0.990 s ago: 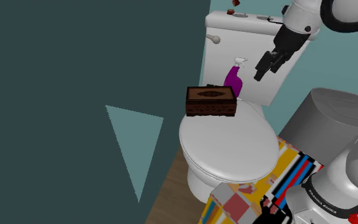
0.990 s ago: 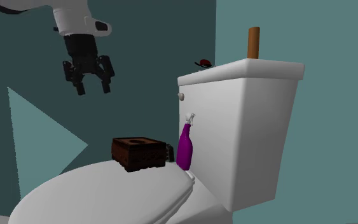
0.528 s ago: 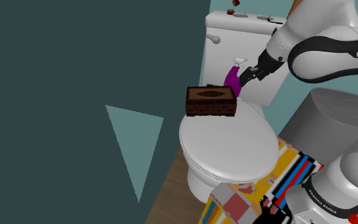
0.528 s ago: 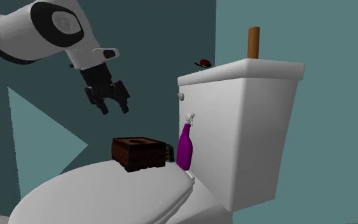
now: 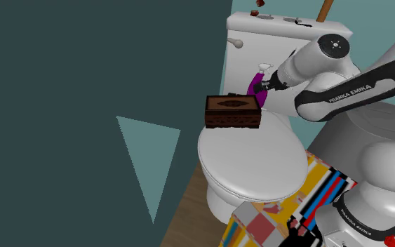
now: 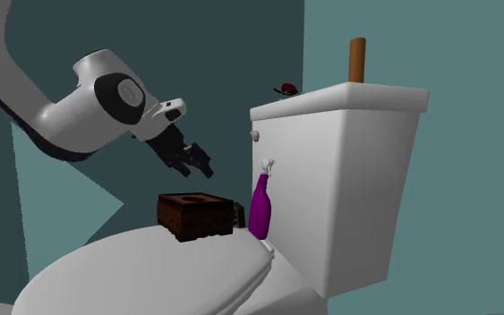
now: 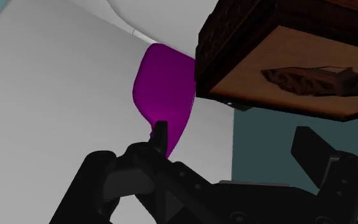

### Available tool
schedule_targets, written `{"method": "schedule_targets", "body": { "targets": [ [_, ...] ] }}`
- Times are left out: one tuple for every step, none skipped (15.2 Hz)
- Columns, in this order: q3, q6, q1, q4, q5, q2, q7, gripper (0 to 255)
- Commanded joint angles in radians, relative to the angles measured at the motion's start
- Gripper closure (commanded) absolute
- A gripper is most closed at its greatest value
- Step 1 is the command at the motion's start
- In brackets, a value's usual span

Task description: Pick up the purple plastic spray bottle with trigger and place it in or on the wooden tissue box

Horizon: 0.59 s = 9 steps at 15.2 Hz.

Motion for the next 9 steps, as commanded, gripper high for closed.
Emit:
{"method": "schedule_targets", "body": {
  "targets": [
    [0.328, 0.181, -0.363, 0.025, -0.036, 0.028, 0.133, 0],
    [0.502, 0.256, -0.543, 0.04, -0.005, 0.012, 0.163, 0],
    [0.658, 0.323, -0.7, 0.056, 0.047, -0.012, 0.178, 0],
    [0.795, 0.383, -0.835, 0.075, 0.103, -0.041, 0.189, 0],
    [0.913, 0.437, -0.953, 0.097, 0.155, -0.075, 0.204, 0],
    [1.011, 0.485, -1.054, 0.122, 0.199, -0.115, 0.227, 0],
    [1.092, 0.526, -1.14, 0.149, 0.239, -0.159, 0.254, 0],
    [1.158, 0.562, -1.213, 0.178, 0.274, -0.207, 0.287, 0],
    [1.212, 0.592, -1.275, 0.208, 0.311, -0.256, 0.319, 0]
  ]
}}
